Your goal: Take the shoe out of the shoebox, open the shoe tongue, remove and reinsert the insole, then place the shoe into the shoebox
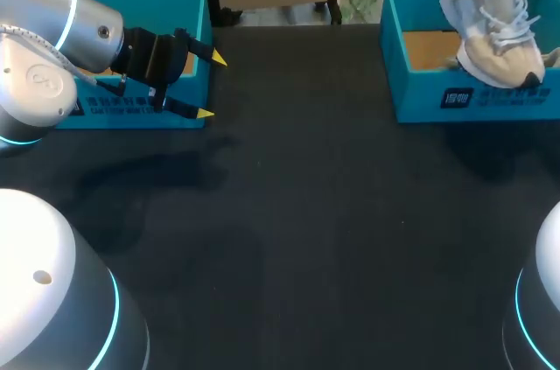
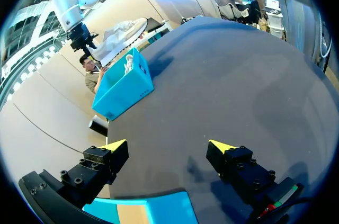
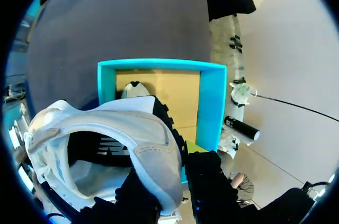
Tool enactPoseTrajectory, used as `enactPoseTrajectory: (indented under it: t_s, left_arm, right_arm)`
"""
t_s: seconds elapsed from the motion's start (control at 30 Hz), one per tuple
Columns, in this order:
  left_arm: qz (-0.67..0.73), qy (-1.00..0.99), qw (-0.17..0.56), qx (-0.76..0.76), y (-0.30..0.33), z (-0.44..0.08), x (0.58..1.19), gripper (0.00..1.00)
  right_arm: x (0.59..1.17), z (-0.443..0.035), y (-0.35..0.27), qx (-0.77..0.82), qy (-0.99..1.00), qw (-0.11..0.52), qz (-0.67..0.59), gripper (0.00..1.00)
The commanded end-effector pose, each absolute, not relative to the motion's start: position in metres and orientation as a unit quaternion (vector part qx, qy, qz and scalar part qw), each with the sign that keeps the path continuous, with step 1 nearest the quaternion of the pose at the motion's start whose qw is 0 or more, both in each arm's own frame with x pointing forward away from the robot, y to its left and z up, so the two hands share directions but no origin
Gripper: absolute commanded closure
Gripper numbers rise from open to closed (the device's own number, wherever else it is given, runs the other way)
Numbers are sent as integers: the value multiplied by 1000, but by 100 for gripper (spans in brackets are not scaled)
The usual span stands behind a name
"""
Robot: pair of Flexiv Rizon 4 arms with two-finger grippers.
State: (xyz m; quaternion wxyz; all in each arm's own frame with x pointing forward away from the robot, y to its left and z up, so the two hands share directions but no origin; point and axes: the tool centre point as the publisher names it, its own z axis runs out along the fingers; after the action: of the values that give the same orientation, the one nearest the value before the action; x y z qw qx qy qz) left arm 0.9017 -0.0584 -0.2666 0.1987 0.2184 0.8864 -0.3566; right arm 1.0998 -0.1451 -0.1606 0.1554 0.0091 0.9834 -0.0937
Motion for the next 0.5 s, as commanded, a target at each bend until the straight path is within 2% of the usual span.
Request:
enactPoseTrajectory:
  t_s: [0.03, 0.5]
  left_arm:
    - [-356, 887, 199, 218, -58, -266, 901, 0]
    - [-356, 887, 199, 218, -58, -266, 901, 0]
  right_arm:
    - [1104, -160, -153, 6, 983, 158, -96, 100]
    - [1148, -172, -224, -33, 985, 132, -110, 100]
